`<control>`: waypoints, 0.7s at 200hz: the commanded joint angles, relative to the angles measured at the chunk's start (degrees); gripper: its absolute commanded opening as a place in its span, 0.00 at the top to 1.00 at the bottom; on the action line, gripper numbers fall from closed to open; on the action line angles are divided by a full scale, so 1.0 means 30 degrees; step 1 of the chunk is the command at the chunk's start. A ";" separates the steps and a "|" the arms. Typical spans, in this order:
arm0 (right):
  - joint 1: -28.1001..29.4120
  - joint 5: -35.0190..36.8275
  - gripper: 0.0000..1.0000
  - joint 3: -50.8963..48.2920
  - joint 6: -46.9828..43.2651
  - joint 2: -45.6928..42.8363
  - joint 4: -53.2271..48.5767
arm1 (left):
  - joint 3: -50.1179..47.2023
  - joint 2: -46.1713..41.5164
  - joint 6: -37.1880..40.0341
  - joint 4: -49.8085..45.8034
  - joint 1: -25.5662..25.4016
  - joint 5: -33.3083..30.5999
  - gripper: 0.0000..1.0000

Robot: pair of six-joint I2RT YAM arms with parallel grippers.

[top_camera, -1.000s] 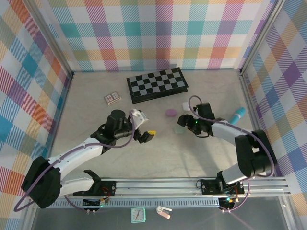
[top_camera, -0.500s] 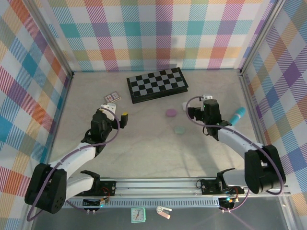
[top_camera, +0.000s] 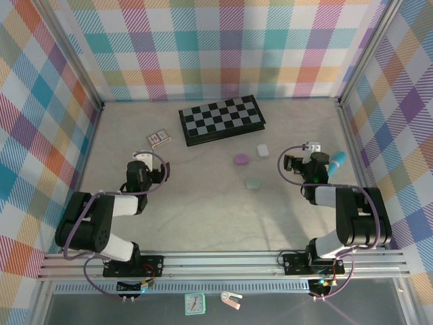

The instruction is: Insert wireless bluetooth earbuds into charging case

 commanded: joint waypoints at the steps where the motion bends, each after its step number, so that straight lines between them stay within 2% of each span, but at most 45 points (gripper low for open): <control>1: -0.0171 -0.1963 0.01 -0.0500 0.0744 0.0302 0.2431 | 0.0231 0.1509 -0.0543 0.2897 0.0349 0.0441 0.00; 10: -0.0179 -0.2047 0.01 -0.0500 0.0685 0.0330 0.2434 | 0.0491 0.1187 -0.0615 0.1691 0.0330 0.0465 0.00; 21: -0.0161 -0.2198 0.01 -0.0495 0.0613 0.0412 0.2491 | 0.0575 0.1412 -0.0537 0.2072 0.0332 0.0488 0.00; 46: -0.0177 -0.2207 0.01 -0.0437 0.0561 0.0449 0.2434 | 0.1188 0.1402 -0.1061 0.0712 0.0670 0.0586 0.00; 140: -0.0122 -0.2149 0.01 -0.0407 0.0569 0.0424 0.2382 | 0.1155 0.1416 -0.0976 0.0846 0.0689 0.0586 0.00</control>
